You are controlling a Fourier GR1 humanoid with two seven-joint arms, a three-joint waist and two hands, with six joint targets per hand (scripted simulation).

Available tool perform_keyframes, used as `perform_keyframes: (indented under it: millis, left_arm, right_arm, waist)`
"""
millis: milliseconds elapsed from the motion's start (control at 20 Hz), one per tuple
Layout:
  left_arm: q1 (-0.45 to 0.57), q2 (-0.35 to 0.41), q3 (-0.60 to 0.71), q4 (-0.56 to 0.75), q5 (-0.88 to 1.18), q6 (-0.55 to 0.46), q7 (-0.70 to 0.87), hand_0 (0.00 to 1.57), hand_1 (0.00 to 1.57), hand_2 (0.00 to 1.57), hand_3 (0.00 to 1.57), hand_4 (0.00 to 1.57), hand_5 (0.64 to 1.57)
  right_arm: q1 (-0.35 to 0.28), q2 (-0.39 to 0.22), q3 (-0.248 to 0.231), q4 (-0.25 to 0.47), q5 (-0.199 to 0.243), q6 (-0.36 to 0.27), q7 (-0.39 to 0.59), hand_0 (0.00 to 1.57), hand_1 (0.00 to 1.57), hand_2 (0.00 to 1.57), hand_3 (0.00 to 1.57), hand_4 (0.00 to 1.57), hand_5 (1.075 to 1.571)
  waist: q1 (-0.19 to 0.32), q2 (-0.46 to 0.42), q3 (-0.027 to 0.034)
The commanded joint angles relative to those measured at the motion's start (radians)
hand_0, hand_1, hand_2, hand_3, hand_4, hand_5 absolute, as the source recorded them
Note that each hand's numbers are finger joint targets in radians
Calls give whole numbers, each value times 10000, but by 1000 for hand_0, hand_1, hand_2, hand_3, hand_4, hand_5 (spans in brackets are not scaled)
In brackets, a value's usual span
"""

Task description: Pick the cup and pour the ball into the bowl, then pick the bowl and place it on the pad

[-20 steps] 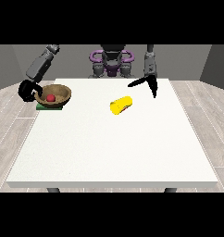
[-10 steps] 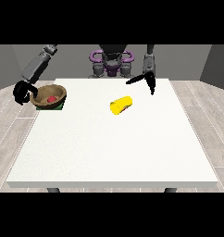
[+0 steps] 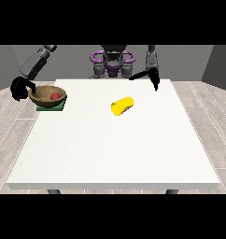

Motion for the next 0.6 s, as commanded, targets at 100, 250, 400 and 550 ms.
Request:
perform_keyframes:
  millis: [100,250,400,550]
  left_arm:
    - [32,31,92,152,270,-257,-36,0,0,0,0,0,1566]
    - [694,-110,-390,-1012,36,-263,355,0,0,0,0,0,1565]
    - [229,-182,-413,-1011,-247,34,434,0,0,0,0,0,1565]
    - [573,35,-296,-1519,-128,-147,525,0,0,0,0,0,1565]
  right_arm:
    - [376,405,526,-212,542,-402,-431,1571,1571,1571,915,697,1568]
    - [744,91,750,-57,937,-319,-934,1571,1571,1571,1207,675,1558]
    - [387,-630,541,186,948,-1422,-249,1571,1571,1486,1146,0,1554]
    - [369,-1105,601,239,1060,-1098,-118,359,359,512,616,0,1506]
  waist:
    - [-1,-130,0]
    - [181,23,12]
    - [52,497,13]
    - [124,321,11]
